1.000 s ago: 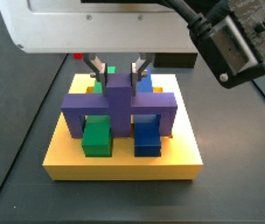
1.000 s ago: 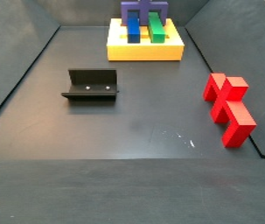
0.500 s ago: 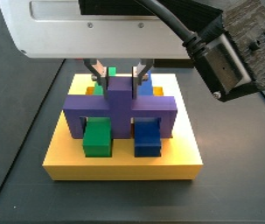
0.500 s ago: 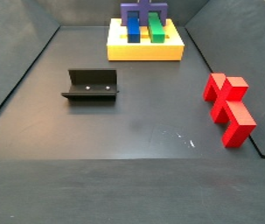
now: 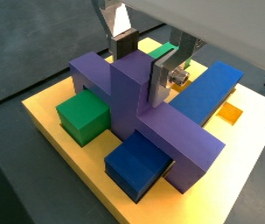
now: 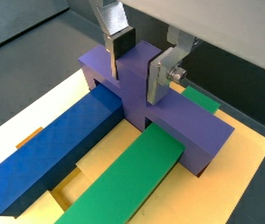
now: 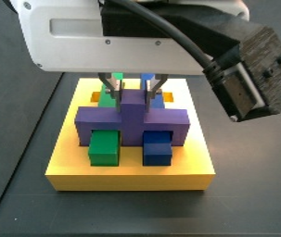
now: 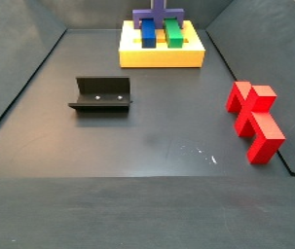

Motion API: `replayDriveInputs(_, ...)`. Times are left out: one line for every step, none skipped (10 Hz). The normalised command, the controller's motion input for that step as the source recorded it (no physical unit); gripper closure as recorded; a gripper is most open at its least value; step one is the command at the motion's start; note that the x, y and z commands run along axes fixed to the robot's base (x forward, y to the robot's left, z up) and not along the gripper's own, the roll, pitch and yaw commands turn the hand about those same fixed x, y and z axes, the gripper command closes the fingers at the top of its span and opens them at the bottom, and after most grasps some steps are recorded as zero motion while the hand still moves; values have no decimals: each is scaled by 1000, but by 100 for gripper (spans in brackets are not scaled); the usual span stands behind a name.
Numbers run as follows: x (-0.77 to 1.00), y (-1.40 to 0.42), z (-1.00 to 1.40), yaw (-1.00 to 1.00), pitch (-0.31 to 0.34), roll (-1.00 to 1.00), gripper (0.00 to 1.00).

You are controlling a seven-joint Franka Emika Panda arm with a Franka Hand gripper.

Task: Pick up the purple object. Move up. Place the purple object on the fixture. Regrasp the purple object. Move to above the board. Insert the purple object.
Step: Insert the purple object.

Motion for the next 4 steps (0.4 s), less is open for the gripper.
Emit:
replayDriveInputs(-69,17,-711,0,-169,-84,100)
replayDriveInputs(-191,0,-691,40,-231,-97,100)
replayDriveInputs(-86,0,-529,6,-153,-16,100)
replayDriveInputs(0,0,0,0,0,0,100)
